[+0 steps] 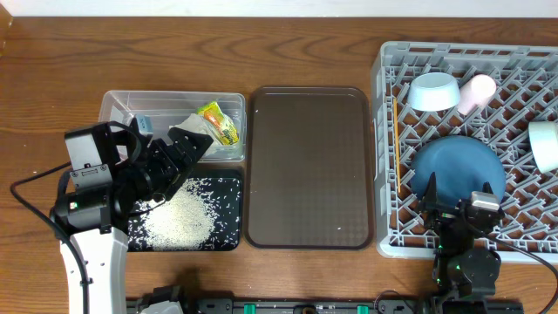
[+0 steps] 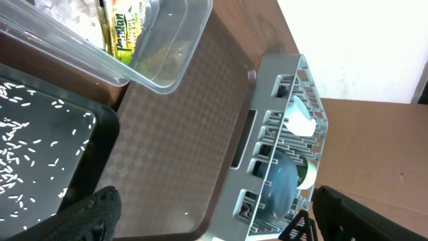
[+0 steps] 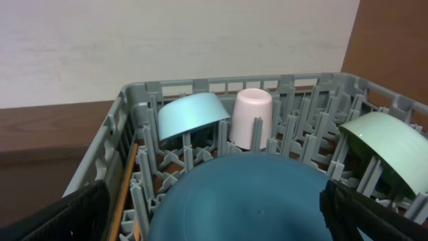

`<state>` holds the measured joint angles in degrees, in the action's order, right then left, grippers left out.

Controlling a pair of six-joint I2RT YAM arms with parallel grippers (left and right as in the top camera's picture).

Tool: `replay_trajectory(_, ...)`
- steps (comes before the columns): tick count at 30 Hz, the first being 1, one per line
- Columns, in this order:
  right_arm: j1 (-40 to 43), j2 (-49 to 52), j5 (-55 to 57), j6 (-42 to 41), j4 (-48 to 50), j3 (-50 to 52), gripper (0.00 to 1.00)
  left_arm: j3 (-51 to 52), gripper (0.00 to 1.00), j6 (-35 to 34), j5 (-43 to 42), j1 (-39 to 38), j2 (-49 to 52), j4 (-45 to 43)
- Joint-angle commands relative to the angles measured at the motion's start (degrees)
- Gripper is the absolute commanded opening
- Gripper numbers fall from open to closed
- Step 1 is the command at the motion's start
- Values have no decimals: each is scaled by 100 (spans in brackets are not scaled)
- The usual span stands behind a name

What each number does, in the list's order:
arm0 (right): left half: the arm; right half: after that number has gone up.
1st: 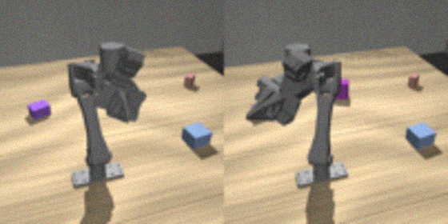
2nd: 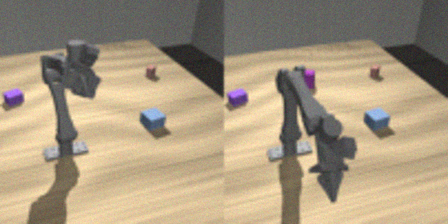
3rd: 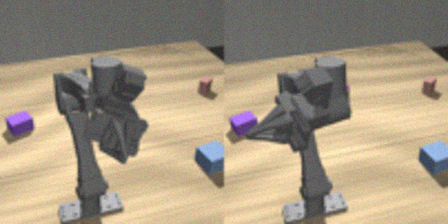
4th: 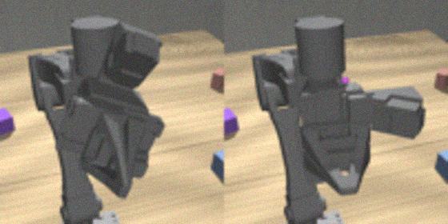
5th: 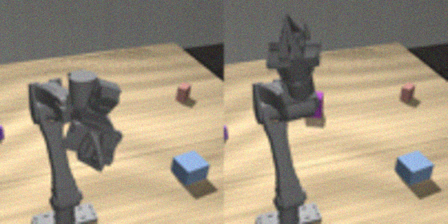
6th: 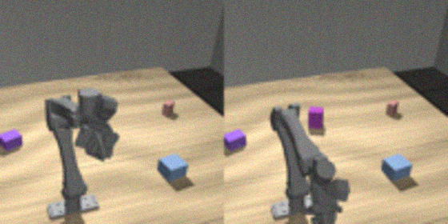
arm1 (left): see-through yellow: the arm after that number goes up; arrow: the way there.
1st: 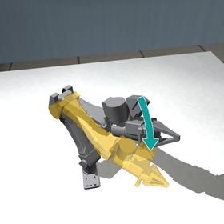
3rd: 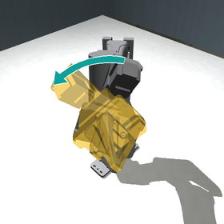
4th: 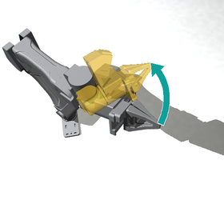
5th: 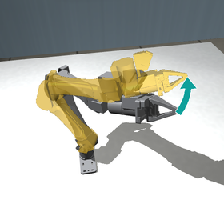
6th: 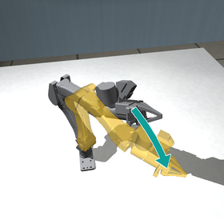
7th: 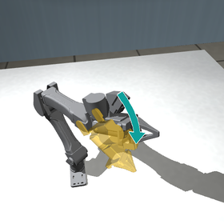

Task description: Sort waste into correct bins and load items into the dishwasher rack

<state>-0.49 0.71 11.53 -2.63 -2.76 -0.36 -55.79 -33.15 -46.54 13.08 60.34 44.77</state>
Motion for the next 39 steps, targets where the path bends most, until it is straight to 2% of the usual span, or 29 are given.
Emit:
replay_trajectory(1, 28, -46, -15, -116, -26, 9, 99, -46, 94, 57, -35, 24, 0, -2)
replay_trajectory(37, 31, -44, -15, -118, -26, 7, 99, -46, 94, 57, -35, 24, 0, -2)
replay_trajectory(38, 31, -44, -15, -118, -26, 7, 99, -46, 98, 74, 109, 24, 0, 11)
replay_trajectory(39, 31, -44, -15, -118, -26, 7, 99, -13, 98, 79, 662, 26, -26, 20)
